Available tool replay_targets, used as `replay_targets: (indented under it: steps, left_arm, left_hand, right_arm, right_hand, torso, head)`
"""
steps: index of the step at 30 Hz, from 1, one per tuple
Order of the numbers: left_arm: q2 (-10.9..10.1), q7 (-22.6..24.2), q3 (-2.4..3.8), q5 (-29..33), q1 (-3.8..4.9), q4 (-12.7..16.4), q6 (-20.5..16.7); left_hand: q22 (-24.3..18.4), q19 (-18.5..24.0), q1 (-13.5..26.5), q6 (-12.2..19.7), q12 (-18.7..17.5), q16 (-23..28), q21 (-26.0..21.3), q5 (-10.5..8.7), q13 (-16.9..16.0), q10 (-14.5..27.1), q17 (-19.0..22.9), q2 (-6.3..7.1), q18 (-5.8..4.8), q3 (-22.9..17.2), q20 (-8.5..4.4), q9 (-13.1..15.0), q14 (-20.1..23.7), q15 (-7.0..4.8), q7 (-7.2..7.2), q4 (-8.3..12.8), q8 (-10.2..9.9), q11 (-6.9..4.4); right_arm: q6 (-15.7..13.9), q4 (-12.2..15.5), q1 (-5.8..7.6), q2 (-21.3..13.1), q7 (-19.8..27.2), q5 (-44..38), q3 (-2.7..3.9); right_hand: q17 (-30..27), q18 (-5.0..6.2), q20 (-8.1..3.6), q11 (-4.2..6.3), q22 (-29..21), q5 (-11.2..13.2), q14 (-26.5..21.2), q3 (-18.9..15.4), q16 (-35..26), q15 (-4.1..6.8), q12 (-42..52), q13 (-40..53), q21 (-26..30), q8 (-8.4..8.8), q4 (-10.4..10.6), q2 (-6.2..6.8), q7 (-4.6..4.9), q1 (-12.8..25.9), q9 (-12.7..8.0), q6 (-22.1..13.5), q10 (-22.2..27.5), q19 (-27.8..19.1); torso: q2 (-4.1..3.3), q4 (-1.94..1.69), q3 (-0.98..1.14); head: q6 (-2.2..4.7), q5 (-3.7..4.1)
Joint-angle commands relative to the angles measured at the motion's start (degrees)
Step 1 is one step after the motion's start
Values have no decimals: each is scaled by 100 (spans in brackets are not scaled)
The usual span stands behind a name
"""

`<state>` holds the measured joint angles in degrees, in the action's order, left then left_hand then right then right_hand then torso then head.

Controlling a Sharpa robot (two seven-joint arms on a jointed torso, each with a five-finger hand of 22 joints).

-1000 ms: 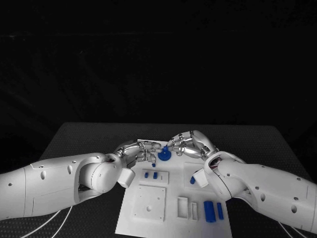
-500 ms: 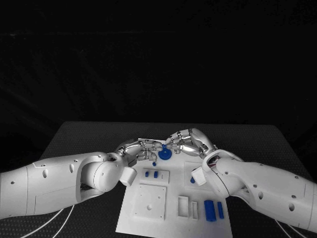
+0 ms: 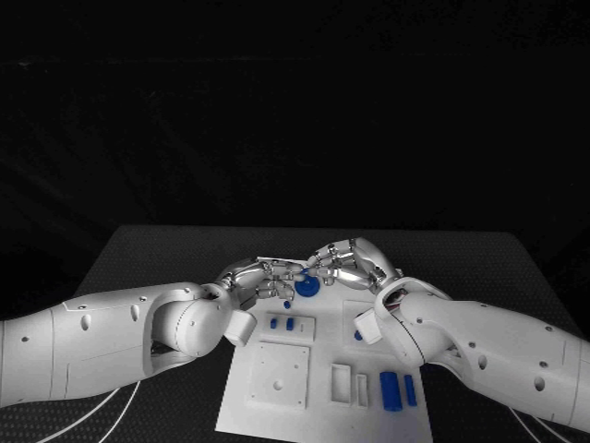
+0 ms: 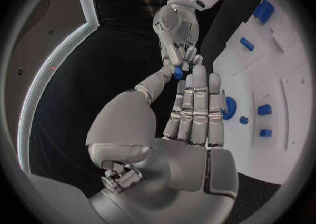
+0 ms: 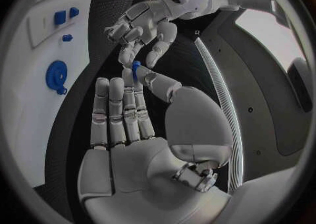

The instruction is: Assemble the parts on the task board

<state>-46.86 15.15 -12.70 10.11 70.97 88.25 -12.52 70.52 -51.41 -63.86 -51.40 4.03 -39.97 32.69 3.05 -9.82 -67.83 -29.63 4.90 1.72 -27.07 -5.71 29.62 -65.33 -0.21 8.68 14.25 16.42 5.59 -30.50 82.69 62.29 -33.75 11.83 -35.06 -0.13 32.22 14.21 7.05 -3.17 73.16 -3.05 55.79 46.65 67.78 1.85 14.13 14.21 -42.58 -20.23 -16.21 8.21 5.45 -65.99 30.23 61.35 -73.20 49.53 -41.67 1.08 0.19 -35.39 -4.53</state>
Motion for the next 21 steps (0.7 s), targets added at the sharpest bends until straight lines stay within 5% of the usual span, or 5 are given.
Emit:
replay_targets:
  steps: [1,21]
  left_arm:
    - [18,66,4,17,2,20,78]
    - [34,83,5,-25,2,8,61]
  left_hand:
    - [11,-41,29,-56,23,28,-34,-16,15,-61,-15,-48,71,-7,-13,-8,-46,-13,-9,49,-30,-10]
    - [71,-66,-60,-269,52,93,-89,-14,105,-352,-139,-163,43,-56,-38,-41,-116,-46,-74,167,32,-69]
  right_arm:
    - [57,3,-2,15,58,16,3]
    - [137,-44,-2,72,49,54,3]
  right_hand:
    - [-6,79,1,-11,8,12,-4,-5,36,20,-41,6,-27,-18,-18,-68,10,1,6,-29,7,15]
    - [-8,79,3,-12,8,11,-8,-10,39,18,-46,12,-26,-14,-22,-76,11,5,9,-32,9,11]
  torso:
    - [-3,0,3]
    - [-4,0,5]
  head:
    - [-3,-3]
    - [-46,6]
